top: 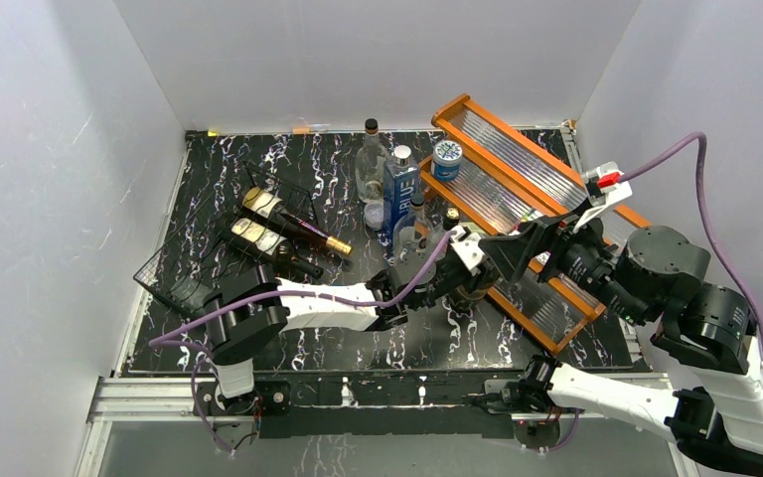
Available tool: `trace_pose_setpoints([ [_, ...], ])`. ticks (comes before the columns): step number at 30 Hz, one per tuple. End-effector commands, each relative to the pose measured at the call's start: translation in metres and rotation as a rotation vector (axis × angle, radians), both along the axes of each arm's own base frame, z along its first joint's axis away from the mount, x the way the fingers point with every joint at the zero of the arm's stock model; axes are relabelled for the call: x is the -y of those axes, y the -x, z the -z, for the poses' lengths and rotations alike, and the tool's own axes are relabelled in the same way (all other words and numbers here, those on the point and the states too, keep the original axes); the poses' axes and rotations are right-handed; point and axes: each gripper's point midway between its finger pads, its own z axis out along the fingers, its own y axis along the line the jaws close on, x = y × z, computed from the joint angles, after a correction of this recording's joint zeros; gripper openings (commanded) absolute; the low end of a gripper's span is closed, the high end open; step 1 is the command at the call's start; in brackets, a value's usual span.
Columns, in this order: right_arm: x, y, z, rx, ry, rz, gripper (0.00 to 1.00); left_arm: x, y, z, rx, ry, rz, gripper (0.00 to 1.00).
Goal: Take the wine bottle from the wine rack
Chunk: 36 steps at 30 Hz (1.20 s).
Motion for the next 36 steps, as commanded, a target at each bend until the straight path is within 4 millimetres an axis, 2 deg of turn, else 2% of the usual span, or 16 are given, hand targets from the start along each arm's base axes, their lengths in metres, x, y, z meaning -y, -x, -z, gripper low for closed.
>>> trace_pose_setpoints([
  [1, 0.001, -0.001, -0.006, 0.013, -0.037, 0.012, 0.98, -0.014, -0.002, -0.069, 0.055, 0.204, -0.026, 0.13],
  [3, 0.000, -0.002, -0.006, 0.011, -0.033, 0.012, 0.98, -0.018, -0.001, -0.065, 0.044, 0.202, -0.027, 0.23],
  [7, -0.002, -0.003, -0.004, 0.014, -0.028, 0.009, 0.98, -0.027, -0.001, -0.062, 0.023, 0.202, -0.045, 0.50],
  [11, -0.006, -0.004, -0.004, 0.009, -0.021, 0.002, 0.98, -0.037, 0.003, -0.068, 0.010, 0.220, -0.044, 0.74],
  [16, -0.011, -0.005, -0.002, 0.008, -0.016, -0.008, 0.98, -0.048, 0.011, -0.080, 0.001, 0.243, -0.018, 0.96],
  [21, -0.016, -0.007, 0.000, 0.008, -0.015, -0.011, 0.98, -0.063, 0.021, -0.075, -0.048, 0.198, -0.001, 0.98],
  [26, -0.019, -0.010, 0.000, 0.009, -0.006, -0.010, 0.98, -0.095, 0.032, -0.064, -0.127, 0.097, -0.015, 0.98],
  [31, -0.028, -0.014, -0.001, 0.029, 0.000, -0.020, 0.98, -0.146, 0.030, -0.036, -0.233, -0.090, -0.153, 0.98],
  [36, -0.043, -0.021, 0.000, 0.049, 0.012, -0.044, 0.98, -0.212, 0.026, -0.025, -0.282, -0.153, -0.318, 0.98],
])
